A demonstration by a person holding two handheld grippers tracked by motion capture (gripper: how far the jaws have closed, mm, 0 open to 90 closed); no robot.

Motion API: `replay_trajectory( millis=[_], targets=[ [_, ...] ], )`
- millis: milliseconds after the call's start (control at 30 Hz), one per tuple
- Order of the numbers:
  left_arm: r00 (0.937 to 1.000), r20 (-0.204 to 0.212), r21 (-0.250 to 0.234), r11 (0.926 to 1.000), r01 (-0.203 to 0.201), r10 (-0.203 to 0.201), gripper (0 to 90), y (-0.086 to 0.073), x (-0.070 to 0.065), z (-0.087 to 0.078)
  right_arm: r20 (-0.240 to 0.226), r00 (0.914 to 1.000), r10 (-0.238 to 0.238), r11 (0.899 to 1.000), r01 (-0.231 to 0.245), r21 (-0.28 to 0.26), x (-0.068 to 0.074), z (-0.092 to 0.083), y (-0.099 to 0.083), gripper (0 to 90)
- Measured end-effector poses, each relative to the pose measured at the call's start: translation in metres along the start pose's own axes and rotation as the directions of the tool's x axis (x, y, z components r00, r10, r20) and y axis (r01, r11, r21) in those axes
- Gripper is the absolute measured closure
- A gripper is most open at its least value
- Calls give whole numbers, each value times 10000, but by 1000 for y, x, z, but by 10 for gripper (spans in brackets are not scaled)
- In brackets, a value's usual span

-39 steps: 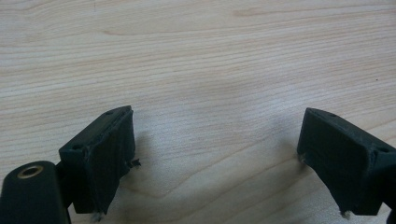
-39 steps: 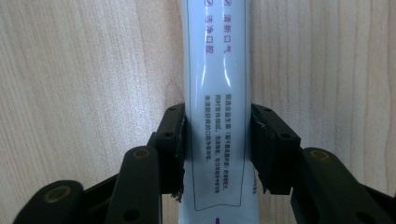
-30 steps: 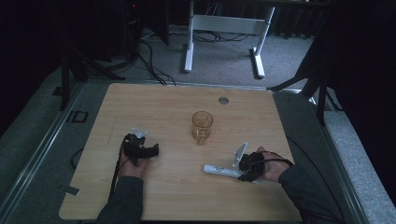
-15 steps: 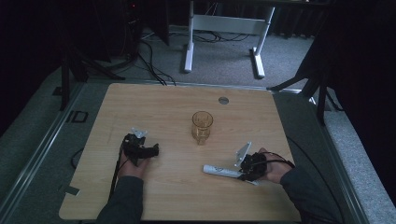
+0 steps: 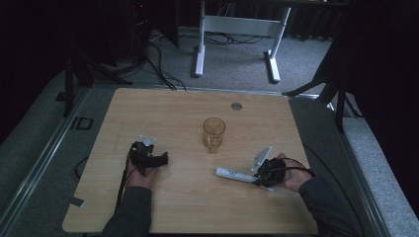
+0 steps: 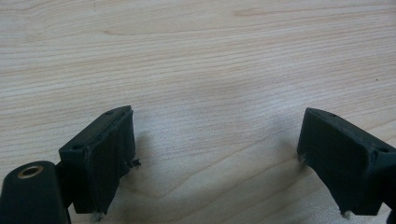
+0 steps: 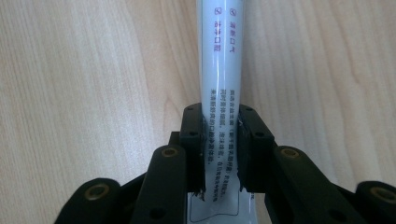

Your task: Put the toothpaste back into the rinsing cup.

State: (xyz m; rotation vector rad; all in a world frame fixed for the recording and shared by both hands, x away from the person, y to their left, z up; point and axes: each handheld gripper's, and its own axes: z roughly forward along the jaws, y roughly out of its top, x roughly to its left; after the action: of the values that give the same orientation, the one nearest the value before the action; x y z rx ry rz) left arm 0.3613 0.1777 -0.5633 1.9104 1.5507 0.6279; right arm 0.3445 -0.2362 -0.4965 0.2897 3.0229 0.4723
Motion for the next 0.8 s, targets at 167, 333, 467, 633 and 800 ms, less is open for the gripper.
replay_trajectory(
  millis=[167, 333, 467, 633, 800],
  targets=[
    [10000, 1, 3, 10000, -3, 3, 115, 0, 0, 0, 111, 9999, 88, 9998, -86, -206, -2, -5, 1, 755],
    [10000, 1, 0, 10000, -2, 2, 115, 0, 0, 0, 228, 9997, 101, 9996, -95, -274, -3, -7, 1, 759],
    [10000, 1, -1, 10000, 1, -1, 115, 0, 0, 0, 349, 9993, 107, 9994, -95, -343, -3, -9, 0, 760],
    [10000, 2, 5, 10000, -11, 11, 115, 0, 0, 0, 426, 9989, 194, 9990, -177, -399, -5, -11, 0, 761],
    [10000, 7, -16, 10000, 8, -8, 115, 0, 0, 0, 581, 9979, 294, 9982, -262, -545, -8, -16, -1, 762]
  ],
)
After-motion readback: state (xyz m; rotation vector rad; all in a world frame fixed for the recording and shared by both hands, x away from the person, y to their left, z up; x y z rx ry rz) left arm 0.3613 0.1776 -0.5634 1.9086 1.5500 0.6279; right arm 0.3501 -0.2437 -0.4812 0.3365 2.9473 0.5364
